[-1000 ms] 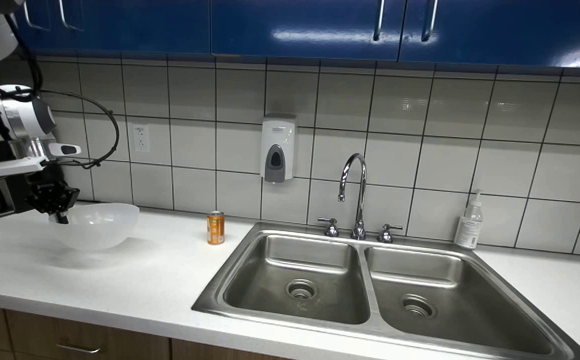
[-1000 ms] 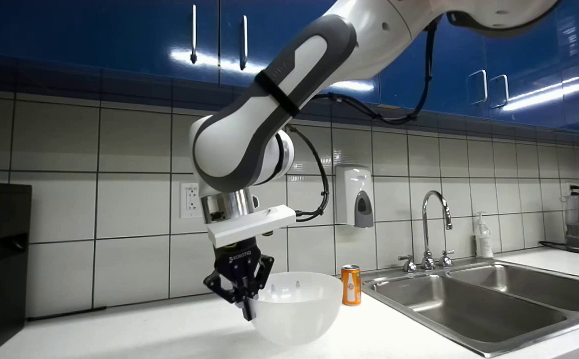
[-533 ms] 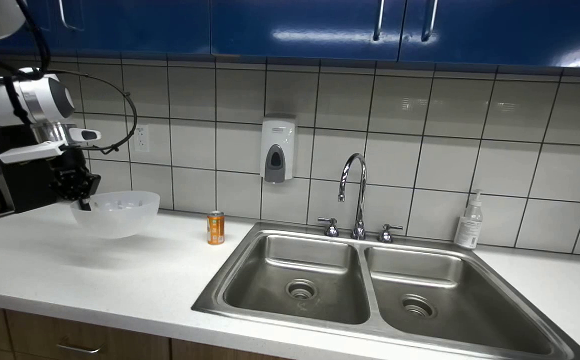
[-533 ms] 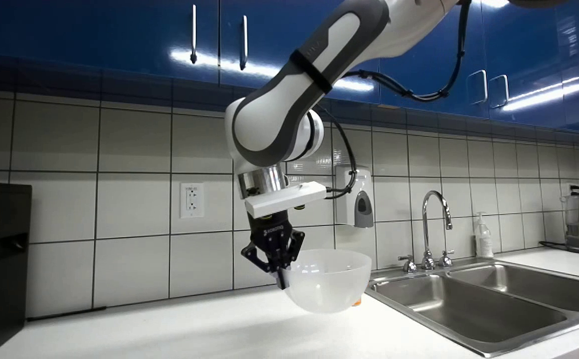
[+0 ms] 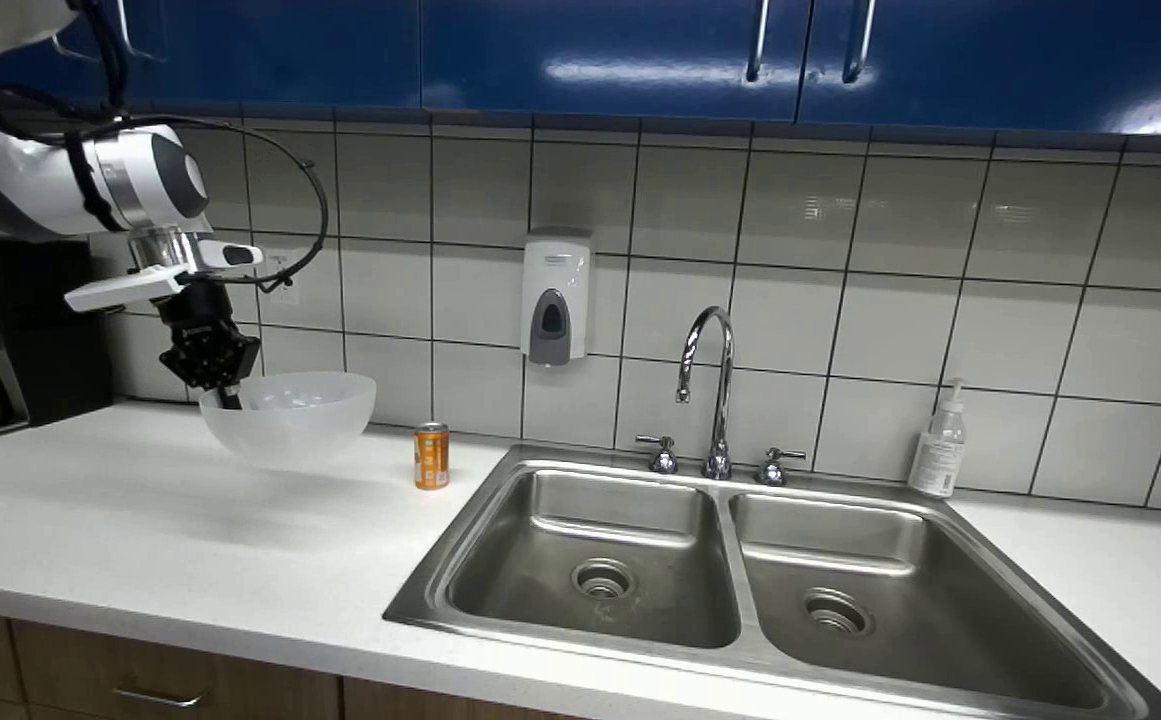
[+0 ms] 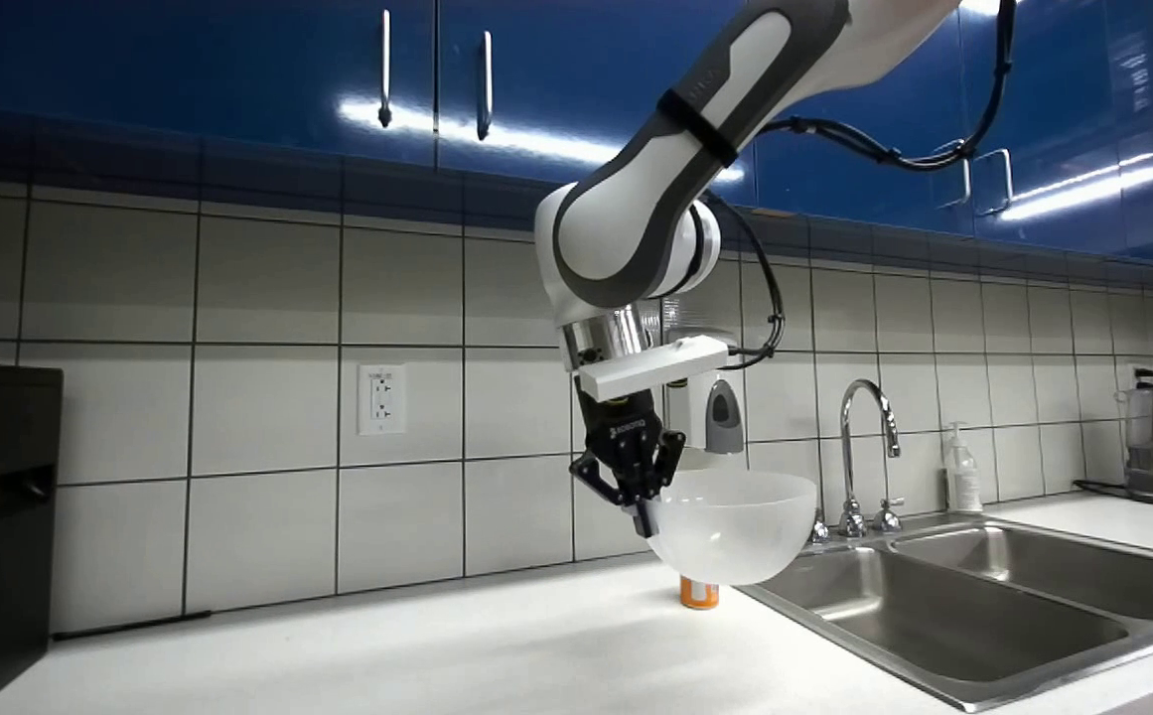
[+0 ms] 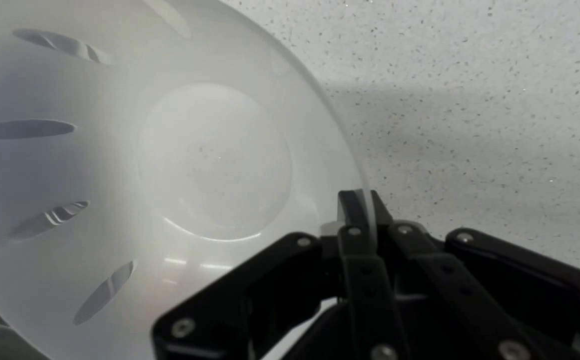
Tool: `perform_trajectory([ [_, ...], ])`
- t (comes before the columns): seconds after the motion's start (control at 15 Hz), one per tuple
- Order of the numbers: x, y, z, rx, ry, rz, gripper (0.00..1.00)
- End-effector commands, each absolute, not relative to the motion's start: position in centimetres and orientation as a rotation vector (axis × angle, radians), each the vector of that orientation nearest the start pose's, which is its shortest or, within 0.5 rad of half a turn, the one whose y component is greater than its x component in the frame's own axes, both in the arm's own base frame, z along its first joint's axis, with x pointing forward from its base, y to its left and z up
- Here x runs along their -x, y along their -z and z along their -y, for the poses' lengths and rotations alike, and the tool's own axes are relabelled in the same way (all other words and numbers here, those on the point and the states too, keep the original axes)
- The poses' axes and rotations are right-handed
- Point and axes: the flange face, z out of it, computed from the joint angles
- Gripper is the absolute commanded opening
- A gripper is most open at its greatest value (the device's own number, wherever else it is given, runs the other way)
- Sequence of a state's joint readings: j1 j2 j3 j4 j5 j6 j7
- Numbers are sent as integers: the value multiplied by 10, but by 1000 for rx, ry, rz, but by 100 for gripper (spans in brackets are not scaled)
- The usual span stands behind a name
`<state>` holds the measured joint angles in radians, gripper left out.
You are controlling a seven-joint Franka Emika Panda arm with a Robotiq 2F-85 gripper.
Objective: Put the bowl inside the sink
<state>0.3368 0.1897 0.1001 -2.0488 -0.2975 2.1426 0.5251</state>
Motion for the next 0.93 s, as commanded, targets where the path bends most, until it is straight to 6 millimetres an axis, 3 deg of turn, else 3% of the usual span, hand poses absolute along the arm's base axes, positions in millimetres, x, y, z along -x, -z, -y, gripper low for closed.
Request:
perform_trajectory([
  [0.0, -510, -358, -193, 3392, 32, 139, 1],
  [0.33, -514, -359, -139, 3398, -2, 83, 1],
  [0.87, -539, -356, -39, 3404, -58, -21, 1],
])
